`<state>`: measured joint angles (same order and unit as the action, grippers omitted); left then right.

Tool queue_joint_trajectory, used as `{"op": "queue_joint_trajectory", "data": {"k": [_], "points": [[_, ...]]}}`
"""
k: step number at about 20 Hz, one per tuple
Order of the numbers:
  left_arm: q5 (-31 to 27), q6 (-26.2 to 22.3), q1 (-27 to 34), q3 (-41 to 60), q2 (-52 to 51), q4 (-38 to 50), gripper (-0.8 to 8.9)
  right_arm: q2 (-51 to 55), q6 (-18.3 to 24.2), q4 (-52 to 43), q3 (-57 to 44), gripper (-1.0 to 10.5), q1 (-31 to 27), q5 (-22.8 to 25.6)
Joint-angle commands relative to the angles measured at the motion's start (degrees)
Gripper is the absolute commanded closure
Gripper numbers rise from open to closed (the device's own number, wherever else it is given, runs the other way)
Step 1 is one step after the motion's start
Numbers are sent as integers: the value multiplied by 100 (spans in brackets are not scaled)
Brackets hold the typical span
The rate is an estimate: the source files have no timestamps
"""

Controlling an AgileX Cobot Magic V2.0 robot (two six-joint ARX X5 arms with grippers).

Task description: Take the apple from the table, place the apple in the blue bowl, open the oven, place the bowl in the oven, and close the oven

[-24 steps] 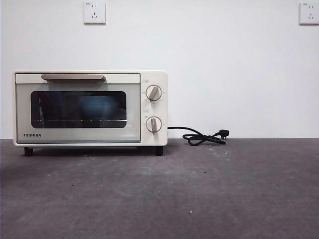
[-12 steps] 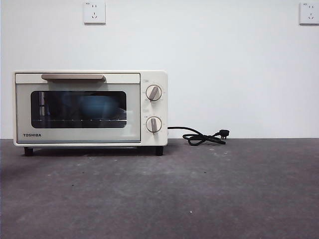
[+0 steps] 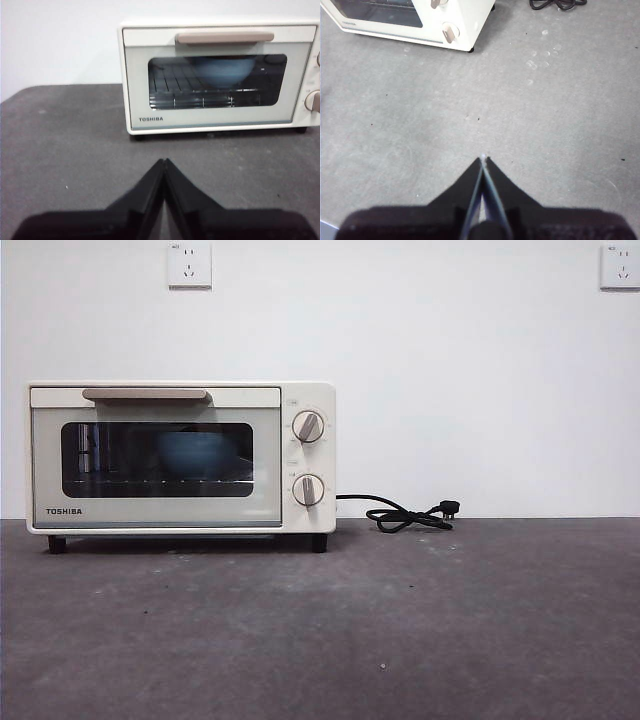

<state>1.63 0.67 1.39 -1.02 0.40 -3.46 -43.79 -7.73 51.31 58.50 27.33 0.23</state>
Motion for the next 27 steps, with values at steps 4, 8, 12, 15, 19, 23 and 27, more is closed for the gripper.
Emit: {"op": "queue_joint_trajectory", "data": {"k": [4,8,12,15,19,23,27], "points": [[-85,-415,20,59,-17,-444,817,2,-22,-37,-59,946,-2,26],[-122,-437,20,59,-17,-658,817,2,-22,-35,-59,946,-2,28],[-122,-426,20,59,33,-597,817,2,-22,-37,-59,946,-2,28],[-122,-426,20,59,90,-597,817,2,-22,-37,-59,946,-2,26],[-122,-426,20,59,142,-597,817,2,-22,-37,-59,946,-2,28],[-122,-426,20,59,160,-597,817,4,1252,57,-59,946,-2,387],[-122,-426,20,59,160,-597,817,232,1928,114,-61,946,-247,1064]]}}
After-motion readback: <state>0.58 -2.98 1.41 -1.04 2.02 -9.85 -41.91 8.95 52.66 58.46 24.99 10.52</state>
